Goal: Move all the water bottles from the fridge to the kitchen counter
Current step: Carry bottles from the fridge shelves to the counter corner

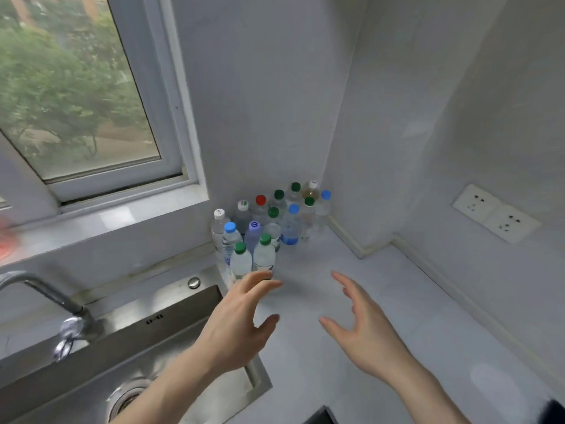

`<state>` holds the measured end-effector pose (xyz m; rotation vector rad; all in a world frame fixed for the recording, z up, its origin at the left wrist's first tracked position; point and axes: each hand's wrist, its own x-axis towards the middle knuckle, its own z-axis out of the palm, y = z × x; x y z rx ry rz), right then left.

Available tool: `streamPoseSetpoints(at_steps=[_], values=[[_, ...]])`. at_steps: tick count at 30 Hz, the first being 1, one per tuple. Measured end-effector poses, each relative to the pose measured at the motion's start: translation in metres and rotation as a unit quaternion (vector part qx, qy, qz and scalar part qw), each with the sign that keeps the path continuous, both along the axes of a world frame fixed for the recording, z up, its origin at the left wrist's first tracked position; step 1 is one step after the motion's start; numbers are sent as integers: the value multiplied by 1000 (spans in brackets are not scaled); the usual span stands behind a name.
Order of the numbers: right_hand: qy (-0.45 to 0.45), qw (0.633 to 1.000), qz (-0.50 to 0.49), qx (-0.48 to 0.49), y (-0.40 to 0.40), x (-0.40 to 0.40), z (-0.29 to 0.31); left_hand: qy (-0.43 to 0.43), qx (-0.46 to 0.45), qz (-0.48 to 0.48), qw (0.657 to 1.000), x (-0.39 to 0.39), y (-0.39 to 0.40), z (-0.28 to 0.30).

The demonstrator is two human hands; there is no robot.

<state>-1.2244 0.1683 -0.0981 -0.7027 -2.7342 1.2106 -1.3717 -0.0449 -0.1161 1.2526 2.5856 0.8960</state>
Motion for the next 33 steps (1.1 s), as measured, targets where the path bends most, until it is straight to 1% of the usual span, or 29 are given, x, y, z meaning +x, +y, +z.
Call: streamPoseSetpoints(at_steps=[2,6,10,15,19,21,23,24,26,28,30,33], values=[[9,1000,-29,0,3,47,6,2,-1,-36,999,28,17,7],[38,989,-144,-22,3,141,14,6,-9,-124,992,85,59,22],[45,963,-256,-66,-12,219,22,15,-4,-210,978,141,88,34],[52,932,-356,-49,-37,297,21,7,-15,-314,949,196,119,26],[72,880,-468,-43,-57,355,20,6,-38,-426,904,244,162,14],[79,843,-530,-39,-74,379,19,8,-48,-494,868,269,184,10],[80,810,-580,-33,-91,397,17,-3,-51,-542,839,292,199,11],[82,784,-614,-30,-102,409,18,-8,-46,-574,818,309,207,11],[85,751,-655,-23,-119,423,19,-16,-37,-607,794,330,214,12],[84,708,-701,-20,-142,437,23,-23,-34,-653,756,358,216,12],[78,677,-732,-6,-163,447,28,-26,-34,-685,727,382,214,13],[79,622,-778,22,-199,465,38,-23,-28,-738,674,427,204,23]])
